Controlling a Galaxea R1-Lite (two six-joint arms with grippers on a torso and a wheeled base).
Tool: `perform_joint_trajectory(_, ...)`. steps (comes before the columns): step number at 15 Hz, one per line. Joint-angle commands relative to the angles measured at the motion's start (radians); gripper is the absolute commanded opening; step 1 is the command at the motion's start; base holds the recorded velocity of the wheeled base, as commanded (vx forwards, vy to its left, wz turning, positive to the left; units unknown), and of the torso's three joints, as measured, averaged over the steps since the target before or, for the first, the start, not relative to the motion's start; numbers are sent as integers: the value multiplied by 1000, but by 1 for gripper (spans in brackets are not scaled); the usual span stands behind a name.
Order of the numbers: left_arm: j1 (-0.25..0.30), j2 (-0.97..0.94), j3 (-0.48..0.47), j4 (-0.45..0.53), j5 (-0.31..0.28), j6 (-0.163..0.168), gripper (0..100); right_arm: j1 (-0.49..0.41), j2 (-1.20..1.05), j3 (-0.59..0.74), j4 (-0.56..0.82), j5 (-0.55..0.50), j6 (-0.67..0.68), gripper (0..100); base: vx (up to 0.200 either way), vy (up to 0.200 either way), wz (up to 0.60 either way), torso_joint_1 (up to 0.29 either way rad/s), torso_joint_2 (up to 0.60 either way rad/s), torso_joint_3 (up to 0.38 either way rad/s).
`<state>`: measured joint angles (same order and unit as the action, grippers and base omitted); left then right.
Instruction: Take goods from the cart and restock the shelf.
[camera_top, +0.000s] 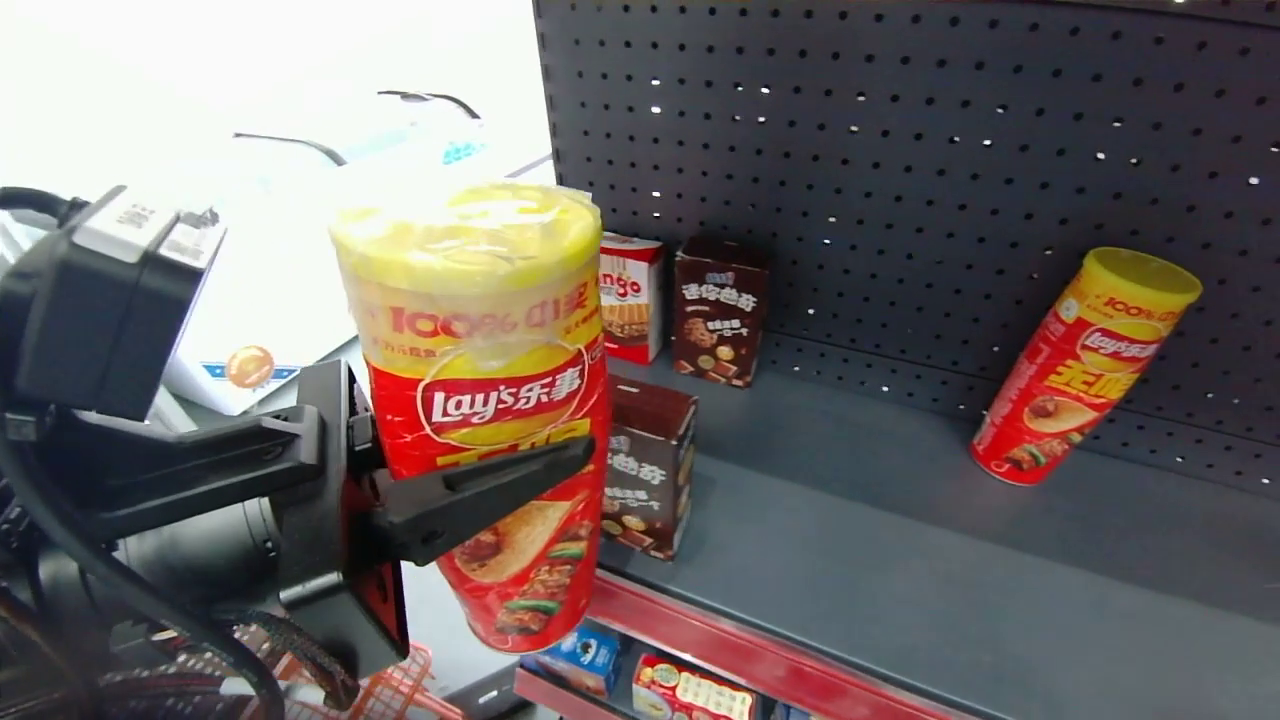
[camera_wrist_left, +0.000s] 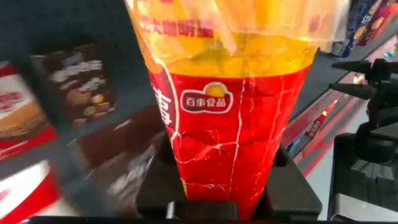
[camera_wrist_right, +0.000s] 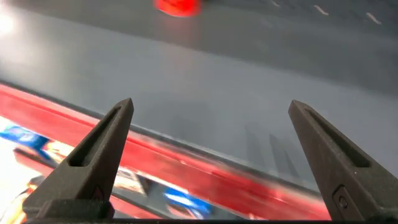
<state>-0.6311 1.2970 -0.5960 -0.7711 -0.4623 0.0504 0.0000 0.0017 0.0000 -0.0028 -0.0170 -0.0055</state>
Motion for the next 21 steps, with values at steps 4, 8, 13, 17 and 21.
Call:
perform_joint_trajectory(4, -27, -7, 1, 4, 2, 0, 0, 2, 1, 0, 1, 0, -1, 100, 0, 0, -600, 2, 1, 1)
perform_joint_trajectory(8, -25, -5, 4, 4, 2, -1, 0, 2, 1, 0, 1, 0, 1, 100, 0, 0, -450, 4, 5, 2)
perform_joint_trajectory(13, -15, -5, 5, 6, 4, -1, 0, 2, 1, 0, 1, 0, -1, 100, 0, 0, 0, 0, 0, 0)
perform_joint_trajectory(17, -15, -5, 5, 4, 4, -1, 0, 2, 1, 0, 1, 0, -1, 100, 0, 0, 0, 0, 0, 0)
perform_joint_trajectory(21, -13, -13, 33, 3, 1, 0, 0, 2, 1, 0, 1, 0, -1, 100, 0, 0, 0, 0, 0, 0)
